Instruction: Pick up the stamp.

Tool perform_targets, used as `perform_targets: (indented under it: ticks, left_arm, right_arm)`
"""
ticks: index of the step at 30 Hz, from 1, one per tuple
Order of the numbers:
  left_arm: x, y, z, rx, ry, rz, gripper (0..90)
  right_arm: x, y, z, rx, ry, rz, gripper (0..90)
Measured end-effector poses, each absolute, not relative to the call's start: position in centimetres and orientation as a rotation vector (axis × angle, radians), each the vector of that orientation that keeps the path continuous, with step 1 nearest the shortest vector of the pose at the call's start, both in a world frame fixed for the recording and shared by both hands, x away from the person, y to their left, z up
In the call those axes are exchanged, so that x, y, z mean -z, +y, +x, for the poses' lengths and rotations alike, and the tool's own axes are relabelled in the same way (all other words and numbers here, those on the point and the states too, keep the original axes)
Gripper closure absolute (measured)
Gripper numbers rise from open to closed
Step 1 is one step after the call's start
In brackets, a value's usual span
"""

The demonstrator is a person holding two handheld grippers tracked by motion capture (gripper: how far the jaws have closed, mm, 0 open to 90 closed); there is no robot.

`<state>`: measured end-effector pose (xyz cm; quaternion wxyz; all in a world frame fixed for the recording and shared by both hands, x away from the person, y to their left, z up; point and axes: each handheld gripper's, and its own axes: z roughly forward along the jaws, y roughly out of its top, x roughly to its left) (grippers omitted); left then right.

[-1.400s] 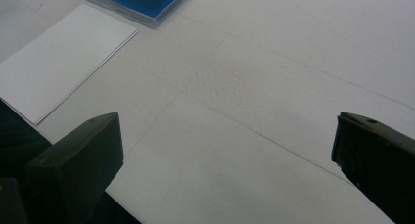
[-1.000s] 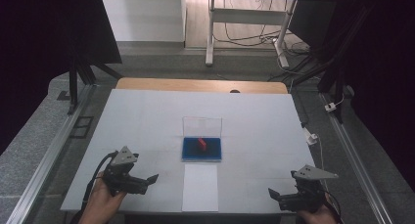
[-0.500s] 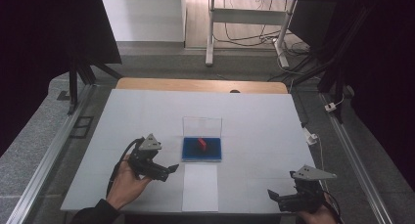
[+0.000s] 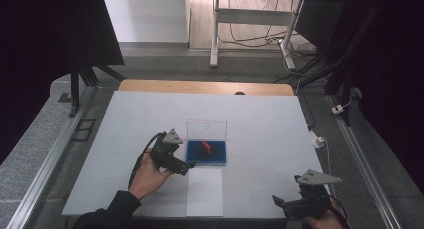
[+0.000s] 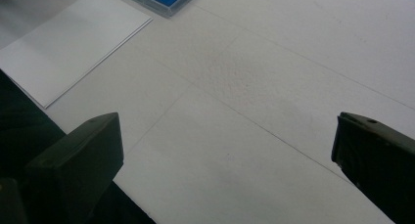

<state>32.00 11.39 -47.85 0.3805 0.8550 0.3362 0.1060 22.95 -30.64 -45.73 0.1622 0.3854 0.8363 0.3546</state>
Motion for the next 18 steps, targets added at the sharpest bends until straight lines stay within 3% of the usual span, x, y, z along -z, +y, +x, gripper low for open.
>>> perform_targets:
  ticks: [18]
  left_arm:
    - [49.8,7.0,35.7,-0.312,0.818,2.25,0.3]
  right_arm:
    - [45.7,-30.6,22.9,-1.018,2.4,1.087,0.0]
